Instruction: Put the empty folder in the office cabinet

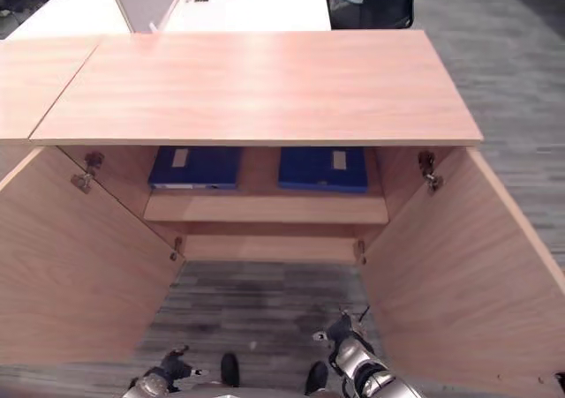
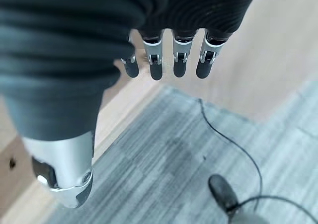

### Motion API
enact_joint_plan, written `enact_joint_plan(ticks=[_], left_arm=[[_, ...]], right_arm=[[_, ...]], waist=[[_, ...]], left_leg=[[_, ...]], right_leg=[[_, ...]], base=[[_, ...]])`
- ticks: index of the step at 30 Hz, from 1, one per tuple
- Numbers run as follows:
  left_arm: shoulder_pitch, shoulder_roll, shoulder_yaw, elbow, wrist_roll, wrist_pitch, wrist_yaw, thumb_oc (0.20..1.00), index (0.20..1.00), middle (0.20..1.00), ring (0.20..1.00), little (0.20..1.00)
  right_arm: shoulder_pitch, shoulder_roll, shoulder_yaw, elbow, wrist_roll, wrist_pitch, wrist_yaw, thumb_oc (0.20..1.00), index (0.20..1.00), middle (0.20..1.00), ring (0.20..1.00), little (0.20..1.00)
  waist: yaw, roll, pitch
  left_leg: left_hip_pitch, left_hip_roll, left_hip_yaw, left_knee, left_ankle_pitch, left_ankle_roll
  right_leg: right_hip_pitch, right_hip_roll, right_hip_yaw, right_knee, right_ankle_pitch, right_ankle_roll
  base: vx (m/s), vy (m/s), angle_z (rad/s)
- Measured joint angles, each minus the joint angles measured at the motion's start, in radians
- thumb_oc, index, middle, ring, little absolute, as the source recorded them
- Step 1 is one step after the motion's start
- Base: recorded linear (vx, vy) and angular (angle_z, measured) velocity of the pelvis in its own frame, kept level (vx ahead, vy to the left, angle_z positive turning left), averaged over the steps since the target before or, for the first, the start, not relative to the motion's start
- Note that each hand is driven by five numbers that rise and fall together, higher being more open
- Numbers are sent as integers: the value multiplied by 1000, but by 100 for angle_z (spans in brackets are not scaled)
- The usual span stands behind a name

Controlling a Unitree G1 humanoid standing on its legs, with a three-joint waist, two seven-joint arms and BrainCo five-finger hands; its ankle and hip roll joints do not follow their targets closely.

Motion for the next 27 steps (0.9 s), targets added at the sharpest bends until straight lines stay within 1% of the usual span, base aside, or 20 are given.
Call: enact_joint_plan(ticks=[1, 3, 7, 8, 10, 11, 12, 15, 16, 17, 18, 19, 20, 21, 22, 23, 24, 25, 26, 27], left_arm=[[-12, -12, -34, -8, 70, 0, -5, 1000, 1000, 1000, 1000, 1000], [-9, -22, -62, -15, 140, -3, -9, 1000, 1000, 1000, 1000, 1000], [-13, -32, -46, -15, 153, 5, -16, 1000, 1000, 1000, 1000, 1000], [1, -36, 3, -4, 153, 9, -16, 1000, 1000, 1000, 1000, 1000], [-3, -40, 62, 28, 145, 14, -16, 1000, 1000, 1000, 1000, 1000], [-6, -38, 127, 69, 118, 19, -15, 1000, 1000, 1000, 1000, 1000], [-11, -32, 157, 87, 103, 30, -13, 1000, 1000, 1000, 1000, 1000], [-8, -12, 161, 108, 85, 35, 0, 1000, 1000, 1000, 1000, 1000], [-3, -15, 154, 108, 89, 41, 1, 1000, 1000, 1000, 1000, 1000], [-15, -22, 139, 107, 94, 43, -1, 1000, 1000, 1000, 1000, 1000], [-19, -24, 134, 106, 94, 43, -3, 1000, 1000, 1000, 1000, 1000], [-19, -30, 127, 109, 97, 47, -8, 1000, 1000, 1000, 1000, 1000], [-17, -32, 119, 109, 99, 50, -9, 1000, 1000, 1000, 1000, 1000], [-29, -36, 112, 110, 120, 57, -18, 1000, 1000, 1000, 1000, 1000], [-31, -35, 112, 110, 124, 59, -21, 1000, 1000, 1000, 1000, 1000], [-36, -33, 111, 116, 134, 69, -29, 1000, 1000, 1000, 1000, 1000], [-36, -33, 111, 121, 135, 70, -34, 1000, 1000, 1000, 1000, 1000], [-37, -32, 104, 137, 150, 70, -47, 1000, 1000, 1000, 1000, 1000], [-36, -31, 97, 149, 154, 70, -50, 1000, 1000, 1000, 1000, 1000], [-35, -28, 89, 152, 157, 72, -57, 1000, 1000, 1000, 1000, 1000]], right_arm=[[24, -1, -58, 36, 44, -9, 15, 1000, 1000, 1000, 1000, 1000], [58, -5, -90, 102, 90, 2, 34, 1000, 1000, 1000, 1000, 1000], [113, -33, -129, 136, 140, 5, 42, 1000, 1000, 1000, 1000, 1000], [124, -42, -127, 128, 166, 0, 45, 1000, 1000, 1000, 1000, 1000], [123, -43, -127, 125, 174, -5, 51, 1000, 1000, 1000, 1000, 1000], [125, -42, -125, 104, 192, -8, 62, 1000, 1000, 1000, 1000, 1000], [122, -40, -125, 90, 202, -13, 70, 1000, 1000, 1000, 1000, 1000], [113, -42, -123, 85, 202, -19, 87, 1000, 1000, 1000, 1000, 1000], [114, -53, -128, 84, 201, -20, 88, 1000, 1000, 1000, 1000, 1000], [115, -75, -131, 83, 201, -20, 89, 1000, 1000, 1000, 1000, 1000], [114, -81, -133, 85, 201, -19, 90, 1000, 1000, 1000, 1000, 1000], [119, -96, -176, 84, 203, -19, 90, 1000, 1000, 1000, 1000, 1000], [117, -102, -192, 84, 203, -19, 90, 1000, 1000, 1000, 1000, 1000], [124, -110, -210, 84, 203, -18, 91, 1000, 1000, 1000, 1000, 1000], [125, -106, -210, 84, 203, -19, 95, 1000, 1000, 1000, 1000, 1000], [136, -95, -226, 84, 204, -19, 105, 1000, 1000, 1000, 1000, 1000], [136, -91, -241, 84, 205, -19, 109, 1000, 1000, 1000, 1000, 1000], [150, -81, -257, 87, 221, -18, 112, 1000, 1000, 1000, 1000, 1000], [154, -76, -267, 83, 234, -19, 112, 1000, 1000, 1000, 1000, 1000], [177, -69, -289, 89, 249, -21, 112, 1000, 1000, 1000, 1000, 1000]], waist=[[-8, 3, -8], [-11, 9, -27], [-11, 26, -20], [-13, 35, -15], [-11, 32, -1], [-13, 20, 6], [-10, 6, 17], [-19, -16, 42], [-24, -13, 46], [-40, 7, 48], [-45, 10, 49], [-55, 35, 44], [-56, 40, 47], [-55, 56, 44], [-56, 51, 46], [-60, 36, 53], [-60, 30, 55], [-67, 17, 56], [-76, 13, 52], [-91, 6, 48]], left_leg=[[1, 10, -11, -10, 9, -12], [0, 18, -33, -27, 23, -23], [-20, 31, -57, -23, 38, -31], [-11, 32, -53, -26, 42, -30], [9, 33, -45, -16, 46, -35], [10, 25, -55, 13, 56, -46], [15, 19, -73, 30, 71, -50], [58, 7, -115, 48, 74, -51], [92, 3, -118, 20, 71, -50], [114, 1, -112, -11, 65, -53], [122, -1, -110, -26, 65, -53], [144, -5, -99, -67, 59, -45], [145, -5, -95, -67, 44, -38], [153, -7, -88, -67, -2, -35], [157, -18, -81, -67, -6, -31], [166, -38, -63, -68, -12, -20], [171, -44, -55, -68, -16, -14], [183, -61, -36, -67, -24, 0], [183, -71, -35, -68, -27, 6], [187, -81, -28, -67, -27, 9]], right_leg=[[5, 10, -14, 0, 0, -2], [9, 24, -36, 0, -6, -6], [6, 38, -61, 0, -19, -10], [8, 43, -49, 0, -19, -15], [11, 41, -25, -6, -20, -16], [11, 33, 4, -6, -15, -22], [14, 25, 20, -6, -11, -27], [48, 12, 71, -6, -3, -38], [62, 9, 83, -5, -1, -37], [66, 7, 87, -6, 3, -30], [65, 6, 88, -6, 5, -27], [63, 8, 93, 0, 12, -19], [63, 12, 96, 0, 15, -15], [56, 10, 119, 0, 28, -3], [53, 1, 126, 0, 34, 4], [48, -17, 148, 0, 43, 16], [49, -24, 155, 0, 46, 20], [49, -40, 175, 0, 54, 31], [49, -51, 177, 1, 55, 36], [41, -58, 188, 10, 64, 31]], base=[[48, -36, 23], [5, -56, 28], [-80, -44, 18], [-78, 8, -15], [-156, 30, -38], [-125, 74, -60], [-34, 55, -59], [-18, 102, -41], [-29, 218, -33], [-37, 216, -16], [-76, 222, -9], [-83, 127, -7], [-103, 126, -28], [-101, 114, -33], [-123, 123, -47], [-132, 116, -33], [-203, 160, -43], [-161, 122, -28], [-164, 121, -26], [-107, 83, -24]])
